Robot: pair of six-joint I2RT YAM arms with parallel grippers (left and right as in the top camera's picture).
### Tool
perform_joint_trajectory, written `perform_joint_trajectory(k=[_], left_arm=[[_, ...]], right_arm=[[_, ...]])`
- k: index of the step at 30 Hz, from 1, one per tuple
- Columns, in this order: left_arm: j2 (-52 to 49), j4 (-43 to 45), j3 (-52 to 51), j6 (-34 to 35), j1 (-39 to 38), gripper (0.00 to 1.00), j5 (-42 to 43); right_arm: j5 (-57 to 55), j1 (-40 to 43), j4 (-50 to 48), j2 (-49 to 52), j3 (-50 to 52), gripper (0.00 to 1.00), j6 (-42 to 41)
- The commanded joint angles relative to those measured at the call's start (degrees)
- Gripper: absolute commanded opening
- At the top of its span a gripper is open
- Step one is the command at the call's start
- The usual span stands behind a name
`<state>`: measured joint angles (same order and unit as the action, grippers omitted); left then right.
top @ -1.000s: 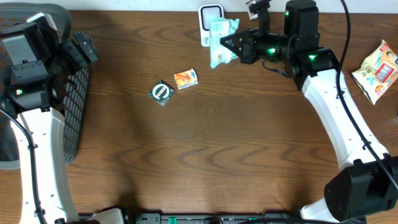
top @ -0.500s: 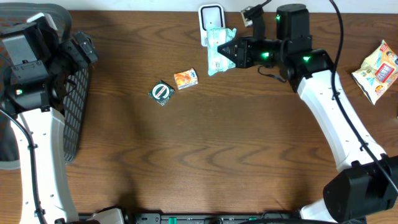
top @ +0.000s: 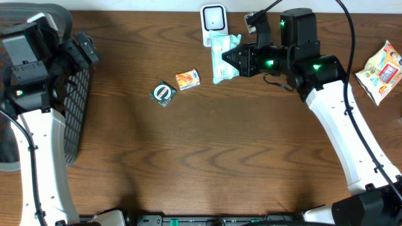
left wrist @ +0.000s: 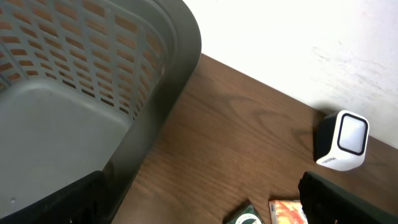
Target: Scan the item barcode
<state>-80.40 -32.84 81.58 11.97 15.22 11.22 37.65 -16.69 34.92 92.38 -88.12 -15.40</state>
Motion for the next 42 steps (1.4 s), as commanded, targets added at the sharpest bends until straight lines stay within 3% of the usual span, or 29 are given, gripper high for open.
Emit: perform_joint_trajectory(k=[1, 42], left_arm=[[-1.0, -1.0, 0.3, 0.1, 0.8, 0.98, -3.6], [-1.0, -1.0, 0.3, 0.1, 0.8, 0.98, -3.6]], right_arm=[[-3.0, -0.4, 0.1, -0.6, -0.3, 0.01, 1.1], [-3.1, -0.9, 0.6, -0.1, 3.2, 0.01, 0.9]])
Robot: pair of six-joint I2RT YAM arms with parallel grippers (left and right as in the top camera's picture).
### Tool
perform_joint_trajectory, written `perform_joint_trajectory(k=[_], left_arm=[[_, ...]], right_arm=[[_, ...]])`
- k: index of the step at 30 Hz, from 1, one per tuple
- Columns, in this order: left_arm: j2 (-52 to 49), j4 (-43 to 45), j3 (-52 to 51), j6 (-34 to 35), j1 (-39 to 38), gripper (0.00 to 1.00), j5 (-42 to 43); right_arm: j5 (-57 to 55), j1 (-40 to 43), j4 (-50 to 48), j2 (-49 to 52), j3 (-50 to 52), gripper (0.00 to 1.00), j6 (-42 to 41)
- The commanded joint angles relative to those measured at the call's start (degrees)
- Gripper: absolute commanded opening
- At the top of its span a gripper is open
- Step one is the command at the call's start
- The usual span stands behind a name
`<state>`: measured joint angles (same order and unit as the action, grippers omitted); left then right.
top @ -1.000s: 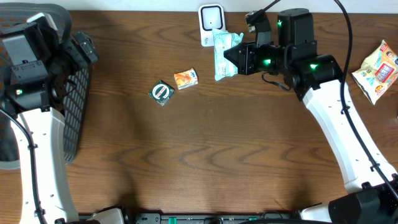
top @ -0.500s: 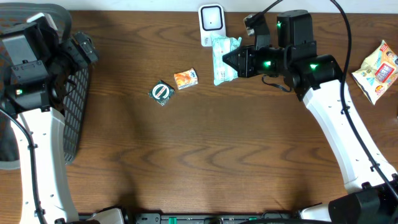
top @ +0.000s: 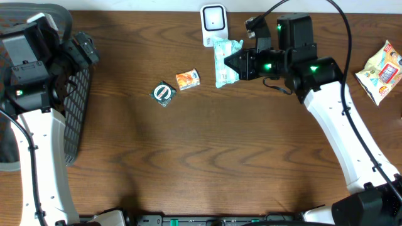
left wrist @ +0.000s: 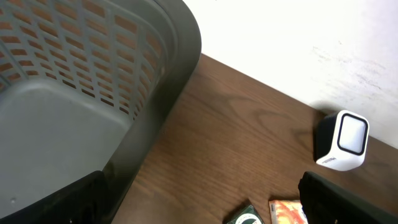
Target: Scan the item barcode
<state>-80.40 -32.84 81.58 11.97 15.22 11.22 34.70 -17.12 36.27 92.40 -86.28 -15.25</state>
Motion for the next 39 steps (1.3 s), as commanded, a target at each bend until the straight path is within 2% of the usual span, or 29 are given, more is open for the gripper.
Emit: perform_joint_trajectory(k=[1, 8, 11, 15, 19, 22, 29, 32, 34, 37, 39], left_arm=[[-1.0, -1.0, 0.3, 0.1, 0.8, 0.98, -3.6], [-1.0, -1.0, 0.3, 0.1, 0.8, 0.98, -3.6], [-1.0, -1.0, 0.3, 0.1, 0.8, 0.98, -3.6], [-1.0, -1.0, 0.3, 0.1, 0.8, 0.98, -3.6], [-1.0, -1.0, 0.3, 0.1, 0.8, 0.98, -3.6], [-1.0, -1.0, 0.3, 0.1, 0.8, 0.98, -3.6], [-1.0, -1.0, 0.3, 0.1, 0.8, 0.98, -3.6], [-1.0, -1.0, 0.3, 0.1, 0.8, 0.98, -3.6], [-1.0, -1.0, 0.3, 0.1, 0.8, 0.98, -3.6], [-1.0, -1.0, 0.3, 0.1, 0.8, 0.98, -3.6], [-1.0, -1.0, 0.3, 0.1, 0.8, 0.98, -3.6]], right_arm=[[-0.2, -0.4, -1.0, -0.1, 2.3, 0.01, 0.7], [-0.3, -0.4, -5.2, -0.1, 6.2, 0.01, -0.6], [-5.9, -0.6, -6.1, 0.0, 8.1, 0.01, -0.6], [-25.4, -1.2, -7.0, 0.6, 11.2, 0.01, 0.2], [-55.4, -1.3, -6.9, 4.2, 12.6, 0.01, 1.3], [-63.6, -1.3, -7.0, 8.3, 12.6, 0.01, 4.5], [-74.2, -2.1, -6.6, 20.5, 12.5, 0.01, 8.3], [-76.6, -3.7, -6.0, 22.4, 12.5, 0.09, 8.3], [-76.3, -5.1, -5.9, 22.4, 12.5, 0.15, 8.3], [-74.8, -7.7, -5.9, 22.4, 12.4, 0.17, 8.3], [-65.5, -10.2, -5.4, 22.4, 12.4, 0.16, 9.7]])
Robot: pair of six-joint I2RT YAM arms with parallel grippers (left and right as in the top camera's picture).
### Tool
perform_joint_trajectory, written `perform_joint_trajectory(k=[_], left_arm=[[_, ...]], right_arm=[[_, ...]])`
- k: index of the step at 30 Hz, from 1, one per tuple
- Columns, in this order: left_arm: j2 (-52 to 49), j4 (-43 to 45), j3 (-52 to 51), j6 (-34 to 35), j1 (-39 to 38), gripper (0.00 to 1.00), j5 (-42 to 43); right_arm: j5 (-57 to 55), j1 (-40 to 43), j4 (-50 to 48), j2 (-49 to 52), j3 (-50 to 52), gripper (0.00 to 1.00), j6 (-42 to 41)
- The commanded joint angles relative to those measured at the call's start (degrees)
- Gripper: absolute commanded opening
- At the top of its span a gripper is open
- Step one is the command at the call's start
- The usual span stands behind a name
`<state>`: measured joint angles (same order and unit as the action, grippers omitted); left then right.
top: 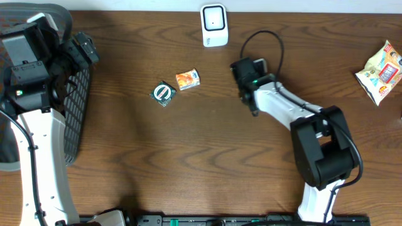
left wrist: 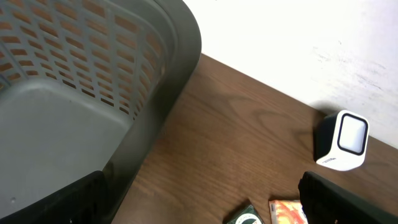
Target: Scan the item barcode
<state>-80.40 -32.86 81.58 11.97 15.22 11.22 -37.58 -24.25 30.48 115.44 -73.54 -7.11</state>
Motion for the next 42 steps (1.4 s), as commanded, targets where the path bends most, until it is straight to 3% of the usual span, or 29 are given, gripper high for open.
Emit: perform_joint_trajectory(k=[1, 4, 8, 15, 16, 18, 20, 23, 27, 30, 33, 42], left_arm=[[-1.0, -1.0, 0.3, 0.1, 0.8, 0.98, -3.6], [-1.0, -1.0, 0.3, 0.1, 0.8, 0.98, -3.6], [-1.0, -1.0, 0.3, 0.1, 0.8, 0.98, -3.6], [-1.0, -1.0, 0.3, 0.1, 0.8, 0.98, -3.6], [-1.0, -1.0, 0.3, 0.1, 0.8, 0.98, -3.6], [-1.0, -1.0, 0.3, 0.1, 0.8, 0.98, -3.6], [-1.0, -1.0, 0.3, 0.1, 0.8, 0.98, -3.6], [-1.0, -1.0, 0.3, 0.1, 0.8, 0.98, -3.6], [-1.0, -1.0, 0.3, 0.1, 0.8, 0.98, -3.6], [-1.0, -1.0, 0.3, 0.1, 0.8, 0.98, -3.6], [-1.0, -1.0, 0.3, 0.1, 0.8, 0.98, -3.6], [-1.0, -1.0, 0.3, 0.1, 0.8, 0.98, -3.6]], right_arm=[[10.3, -3.7, 0.4, -0.6, -0.3, 0.17, 1.6], [16.6, -5.8, -0.8, -0.6, -0.4, 0.31, 1.5], [17.2, -8.1, 0.2, -0.7, -2.8, 0.42, -1.6], [17.2, -3.5, 13.4, -0.8, -14.9, 0.49, -2.7], [17.9, -1.8, 14.3, -0.8, -16.3, 0.53, -2.7], [21.5, 1.8, 14.5, -0.8, -17.8, 0.73, -2.6], [27.7, 5.7, 14.3, -0.8, -18.0, 0.8, -1.0], [37.2, 11.3, 15.5, -0.7, -17.4, 0.79, -0.1], [45.3, 16.5, 14.6, -0.7, -14.3, 0.67, -0.1], [49.7, 18.3, 11.8, -0.7, -10.8, 0.66, 0.6], [50.4, 18.6, 8.5, -0.7, -7.3, 0.66, 1.5], [49.9, 17.5, 2.4, -0.5, -1.8, 0.47, 1.4]])
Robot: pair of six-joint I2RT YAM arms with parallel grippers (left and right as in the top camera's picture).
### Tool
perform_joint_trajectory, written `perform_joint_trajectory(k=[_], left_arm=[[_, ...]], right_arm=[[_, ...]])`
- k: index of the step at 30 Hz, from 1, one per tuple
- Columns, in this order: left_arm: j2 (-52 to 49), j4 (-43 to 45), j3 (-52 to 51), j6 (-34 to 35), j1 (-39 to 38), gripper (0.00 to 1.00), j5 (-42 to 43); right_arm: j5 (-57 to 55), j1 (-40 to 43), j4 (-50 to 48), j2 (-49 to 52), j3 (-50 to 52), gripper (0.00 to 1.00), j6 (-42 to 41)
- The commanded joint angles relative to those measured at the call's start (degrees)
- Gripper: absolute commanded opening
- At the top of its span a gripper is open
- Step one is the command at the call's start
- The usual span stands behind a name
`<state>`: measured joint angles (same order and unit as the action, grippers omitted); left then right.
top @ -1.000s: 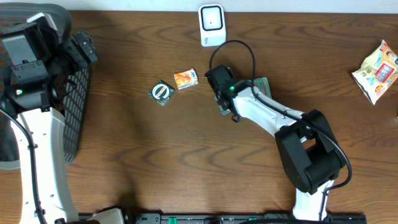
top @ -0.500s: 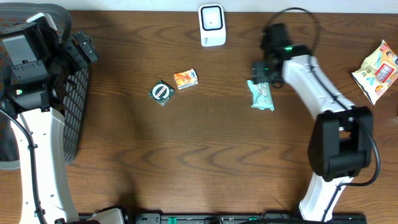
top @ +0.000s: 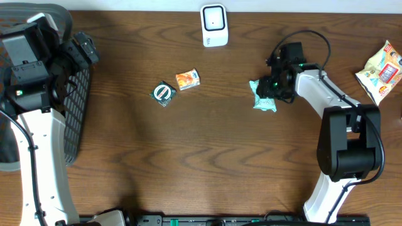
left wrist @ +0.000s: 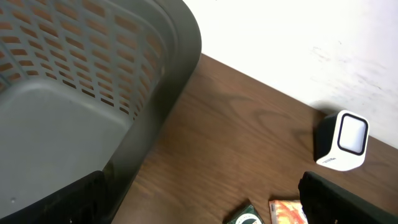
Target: Scan the item barcode
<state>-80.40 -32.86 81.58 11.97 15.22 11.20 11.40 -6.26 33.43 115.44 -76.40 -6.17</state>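
Observation:
The white barcode scanner stands at the table's far edge; the left wrist view also catches the scanner. A mint-green packet sticks out from under my right gripper, which looks shut on it, right of the table's middle and well clear of the scanner. The right arm is folded back on itself. My left gripper hangs over the basket at far left. In its wrist view the left gripper is open, with nothing between the fingers.
A grey mesh basket lies at the left edge, large in the wrist view as the basket. An orange packet and a round green item lie left of centre. A snack bag sits at far right.
The right arm has swung to the right and its gripper now sits further right. The mint-green packet, hidden 1.4 s ago, shows again at its tip. The left arm has not moved.
My right gripper held the mint-green packet just below the scanner, then a little closer to it. Then the arm stood folded near the table's middle with the packet hidden. Now the packet is at the gripper right of centre. The left arm stayed still throughout.

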Motion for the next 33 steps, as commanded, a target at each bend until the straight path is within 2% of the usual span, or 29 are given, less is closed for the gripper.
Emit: perform_joint_trajectory(k=[1, 2, 3, 5, 6, 12, 19, 24, 27, 33], left_arm=[[-1.0, -1.0, 0.3, 0.1, 0.8, 0.98, -3.5], [-1.0, -1.0, 0.3, 0.1, 0.8, 0.98, -3.5], [-1.0, -1.0, 0.3, 0.1, 0.8, 0.98, -3.5], [-1.0, -1.0, 0.3, 0.1, 0.8, 0.98, -3.5], [-1.0, -1.0, 0.3, 0.1, 0.8, 0.98, -3.5], [-1.0, -1.0, 0.3, 0.1, 0.8, 0.98, -3.5], [-1.0, -1.0, 0.3, 0.1, 0.8, 0.98, -3.5], [-1.0, -1.0, 0.3, 0.1, 0.8, 0.98, -3.5], [-1.0, -1.0, 0.3, 0.1, 0.8, 0.98, -3.5], [-1.0, -1.0, 0.3, 0.1, 0.8, 0.98, -3.5]], right_arm=[[1.0, -0.5, -1.0, -0.3, 1.3, 0.45, 0.5], [1.0, -0.5, -1.1, -0.2, 1.4, 0.3, 0.5], [1.0, -0.6, -1.2, 0.0, 1.4, 0.24, 0.5], [1.0, -0.7, -1.1, 0.0, 1.4, 0.04, 0.5], [1.0, -0.9, -1.2, 0.0, 1.4, 0.01, 0.5], [4.6, -2.8, -3.1, -0.1, -1.2, 0.01, 0.5], [3.6, -6.2, -3.7, 0.0, -13.9, 0.01, 0.5], [-3.8, -9.5, -7.6, 0.0, -21.9, 0.01, 0.9], [-4.7, -10.3, -12.3, 0.2, -24.8, 0.01, 0.9], [-4.6, -10.4, -14.7, 5.9, -36.9, 0.01, 0.5]])
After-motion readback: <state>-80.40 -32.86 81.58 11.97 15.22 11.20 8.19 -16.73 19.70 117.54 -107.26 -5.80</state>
